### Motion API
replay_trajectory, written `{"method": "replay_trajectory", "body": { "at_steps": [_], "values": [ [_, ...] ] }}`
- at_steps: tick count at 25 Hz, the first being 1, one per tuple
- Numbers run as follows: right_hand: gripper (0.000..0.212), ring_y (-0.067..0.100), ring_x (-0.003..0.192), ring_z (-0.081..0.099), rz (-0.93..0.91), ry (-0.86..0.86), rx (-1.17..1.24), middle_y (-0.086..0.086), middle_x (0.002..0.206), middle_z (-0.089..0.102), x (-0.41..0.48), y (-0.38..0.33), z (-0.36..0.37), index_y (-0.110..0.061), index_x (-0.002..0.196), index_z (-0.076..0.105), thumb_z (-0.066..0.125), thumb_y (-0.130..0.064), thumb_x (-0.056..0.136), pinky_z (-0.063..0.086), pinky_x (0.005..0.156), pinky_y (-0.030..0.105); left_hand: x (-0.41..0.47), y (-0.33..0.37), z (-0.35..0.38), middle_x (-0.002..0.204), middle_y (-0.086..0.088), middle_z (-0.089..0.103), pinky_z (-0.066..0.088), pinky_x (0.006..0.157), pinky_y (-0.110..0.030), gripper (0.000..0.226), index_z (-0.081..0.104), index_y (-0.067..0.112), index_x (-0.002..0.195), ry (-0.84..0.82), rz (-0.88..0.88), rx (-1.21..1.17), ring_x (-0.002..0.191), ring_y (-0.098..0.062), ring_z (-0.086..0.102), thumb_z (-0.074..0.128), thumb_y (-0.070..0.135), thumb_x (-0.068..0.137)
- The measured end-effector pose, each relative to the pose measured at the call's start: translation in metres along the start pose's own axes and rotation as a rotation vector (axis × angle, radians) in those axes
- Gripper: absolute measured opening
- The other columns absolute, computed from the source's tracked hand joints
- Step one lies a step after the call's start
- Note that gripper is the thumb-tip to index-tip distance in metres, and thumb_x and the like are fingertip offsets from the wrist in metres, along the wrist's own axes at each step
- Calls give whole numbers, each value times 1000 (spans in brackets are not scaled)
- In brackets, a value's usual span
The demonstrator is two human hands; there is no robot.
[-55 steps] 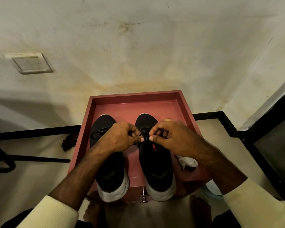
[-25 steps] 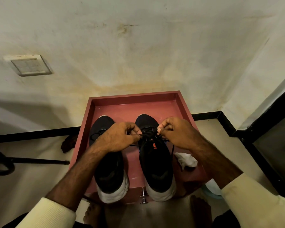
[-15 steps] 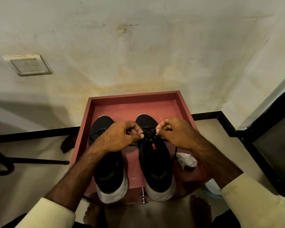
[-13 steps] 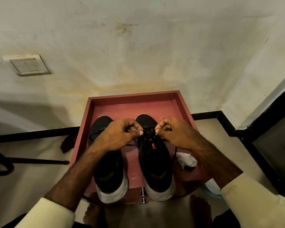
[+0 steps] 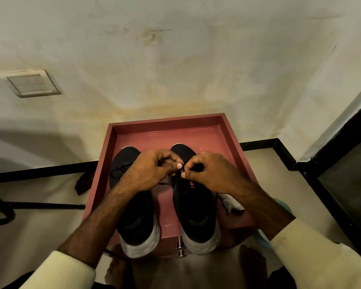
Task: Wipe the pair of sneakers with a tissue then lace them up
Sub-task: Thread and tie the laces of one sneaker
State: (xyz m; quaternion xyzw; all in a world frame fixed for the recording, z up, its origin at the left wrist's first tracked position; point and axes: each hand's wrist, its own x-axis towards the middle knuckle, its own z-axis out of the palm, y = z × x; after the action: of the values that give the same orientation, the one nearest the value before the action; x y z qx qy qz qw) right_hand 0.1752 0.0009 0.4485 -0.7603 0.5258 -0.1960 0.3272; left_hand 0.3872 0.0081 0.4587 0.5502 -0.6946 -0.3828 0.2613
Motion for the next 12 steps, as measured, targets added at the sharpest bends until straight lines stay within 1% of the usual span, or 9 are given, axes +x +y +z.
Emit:
{"method": "replay_trajectory", "body": {
  "at_steps": [2, 4, 6, 7, 9, 10, 12],
  "values": [
    [10, -3, 88, 63, 29, 24, 12, -19, 90, 68, 2, 3, 2, -28, 93, 81, 80, -37, 89, 44, 76, 20, 0, -1, 0, 89, -3, 79, 59, 79, -24, 11, 76, 25, 104, -5, -30, 3, 84, -15, 75, 75, 30, 94],
    [12, 3, 95, 66, 64, 26, 24, -13, 100, 74, 4, 5, 3, -28, 94, 81, 80, -39, 89, 47, 80, 23, -1, -4, -3, 89, 0, 79, 60, 81, -24, 13, 75, 24, 104, -28, -79, 72, 81, -10, 75, 77, 28, 93],
    [15, 3, 101, 68, 97, 28, 35, -12, 106, 77, 4, 7, 4, -28, 95, 82, 80, -41, 88, 46, 82, 22, -3, -7, -7, 87, 4, 79, 61, 80, -21, 9, 76, 26, 99, -109, -132, 170, 79, -6, 75, 79, 28, 91],
    [15, 2, 102, 67, 106, 30, 41, -12, 107, 77, 4, 7, 4, -27, 95, 82, 79, -40, 89, 44, 81, 19, -4, -8, -7, 85, 6, 78, 59, 80, -19, 7, 78, 27, 97, -147, -148, 205, 79, -6, 74, 79, 28, 90],
    [16, 0, 100, 65, 118, 33, 48, -12, 108, 77, 4, 5, 3, -24, 96, 82, 78, -38, 90, 40, 76, 12, -4, -8, -6, 84, 8, 78, 57, 77, -15, 6, 80, 28, 96, -169, -148, 241, 79, -4, 73, 79, 27, 90],
    [15, 0, 99, 64, 121, 32, 54, -12, 109, 77, 4, 4, 3, -23, 95, 82, 78, -37, 91, 41, 77, 12, -4, -7, -5, 83, 9, 77, 55, 74, -12, 7, 80, 28, 97, -162, -140, 246, 77, -2, 72, 79, 27, 90],
    [15, 1, 100, 64, 126, 28, 60, -11, 110, 76, 4, 3, 4, -22, 94, 82, 77, -36, 92, 47, 84, 20, -3, -6, -1, 83, 8, 77, 52, 68, -7, 7, 81, 27, 97, -144, -131, 251, 76, -3, 72, 80, 27, 90]
  ]
}}
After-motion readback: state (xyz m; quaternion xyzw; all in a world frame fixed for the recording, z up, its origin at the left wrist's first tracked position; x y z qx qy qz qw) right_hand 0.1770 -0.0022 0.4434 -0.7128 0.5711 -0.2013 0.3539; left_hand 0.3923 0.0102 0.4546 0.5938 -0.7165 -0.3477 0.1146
